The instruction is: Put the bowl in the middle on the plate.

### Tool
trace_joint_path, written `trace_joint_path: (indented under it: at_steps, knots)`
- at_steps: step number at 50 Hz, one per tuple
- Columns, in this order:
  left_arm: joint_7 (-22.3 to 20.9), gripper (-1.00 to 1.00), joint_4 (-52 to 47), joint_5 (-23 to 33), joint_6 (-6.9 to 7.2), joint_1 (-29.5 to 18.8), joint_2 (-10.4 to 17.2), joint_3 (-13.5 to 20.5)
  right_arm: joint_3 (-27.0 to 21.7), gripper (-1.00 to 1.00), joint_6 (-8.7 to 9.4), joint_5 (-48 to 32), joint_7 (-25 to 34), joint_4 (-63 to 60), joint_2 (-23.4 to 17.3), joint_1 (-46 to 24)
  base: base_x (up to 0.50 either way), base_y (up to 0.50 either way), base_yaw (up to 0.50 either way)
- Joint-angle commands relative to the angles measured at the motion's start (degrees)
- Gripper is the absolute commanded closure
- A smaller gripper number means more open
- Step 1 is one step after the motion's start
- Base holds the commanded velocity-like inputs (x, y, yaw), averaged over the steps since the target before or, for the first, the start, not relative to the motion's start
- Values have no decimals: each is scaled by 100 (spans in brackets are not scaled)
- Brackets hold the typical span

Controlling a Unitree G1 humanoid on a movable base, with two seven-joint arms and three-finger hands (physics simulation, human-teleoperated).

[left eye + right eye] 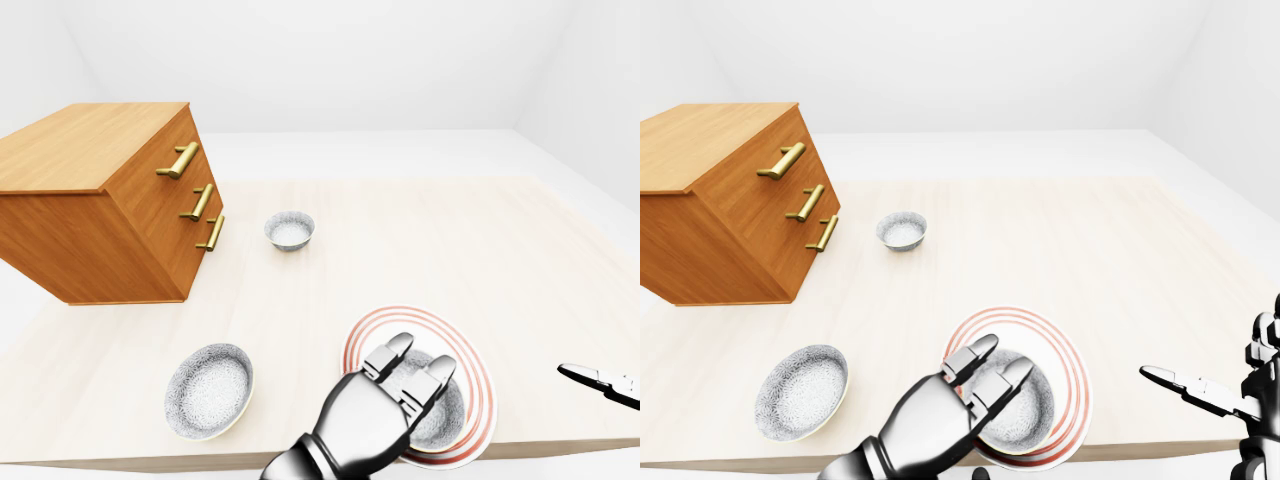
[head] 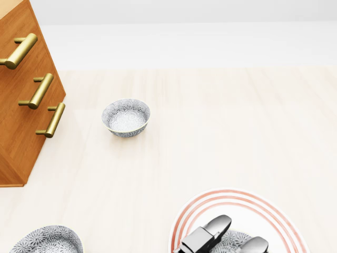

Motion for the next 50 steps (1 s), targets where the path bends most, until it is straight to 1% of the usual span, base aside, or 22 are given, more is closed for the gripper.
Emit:
trace_joint_path:
  at_steps: [1,7,10,15,18,20,21,22,23,24,26,27,29,30,31,33,35,37,38,43,44,50]
  knots:
    - [-18,-100,-257,-320,0,103,88,357,-9,-100,0,-6,10,-35,8,12,0,0,0]
    - [-124,-100,-369,-378,0,131,79,400,-5,-100,0,-12,-3,14,-7,-11,0,0,0]
    - [-234,-100,-487,-499,64,141,63,454,-3,-100,0,-5,-8,23,-13,-10,0,0,0]
    - [-405,-100,-733,-762,273,147,44,553,10,-100,0,-8,-17,38,-16,-8,0,0,0]
    - [-591,-100,-982,-927,483,112,-5,641,5,-100,0,-11,-13,33,-11,-4,0,0,0]
    - [-617,-100,-1017,-1106,553,90,-30,721,7,-100,0,-10,-14,20,-14,-6,0,0,0]
    - [-763,-100,-1173,-1122,663,56,-67,754,11,-100,0,-16,-17,54,-14,-10,0,0,0]
    - [-818,-100,-1187,-1222,729,27,-82,821,12,-100,0,-20,-20,65,-18,-9,0,0,0]
    - [-827,-100,-1196,-1268,723,4,-72,870,12,-100,0,-17,-18,58,-18,-5,0,0,0]
    - [-902,-100,-1237,-1399,801,-38,-105,1000,12,-100,0,-17,-16,50,-15,-2,0,0,0]
    - [-928,-100,-1259,-1449,798,-68,-128,1077,10,-100,0,-18,-15,40,-14,1,0,0,0]
    - [-997,-100,-1289,-1555,857,-110,-161,1207,4,-100,0,-15,-11,22,-13,3,0,0,0]
    - [-1072,-100,-1374,-1695,982,-96,-239,1258,2,-100,0,-21,-4,12,-7,5,0,0,0]
    - [-1066,-100,-1329,-1733,958,-139,-224,1322,6,-100,0,-27,-6,19,-7,0,0,0,0]
    - [-1093,-100,-1363,-1851,1000,-114,-269,1329,4,-100,0,-26,-6,13,-7,-1,0,0,0]
    - [-1123,-100,-1392,-1785,1000,-172,-265,1361,-2,-100,0,-28,3,-1,0,7,0,0,0]
    - [-1193,-100,-1437,-1987,1000,-150,-317,1399,19,-100,0,-41,-12,91,-4,-7,0,0,0]
    - [-1208,-100,-1459,-2009,1000,-181,-291,1440,19,-100,0,-33,-15,73,-11,-1,0,0,0]
    - [-1272,-100,-1517,-2236,1000,-211,-356,1539,13,-100,0,-27,-13,50,-12,2,0,0,0]
    - [-1553,-100,-1712,-2556,1000,-307,-416,1763,15,-100,0,-35,-14,65,-8,1,0,0,0]
    - [-1607,-100,-1785,-2792,1000,-328,-493,1861,19,-100,0,-38,-15,90,-12,-1,0,0,0]
    - [-1456,-100,-1616,-3582,1000,-411,-508,2160,15,-100,0,-37,-12,59,-7,13,0,0,0]
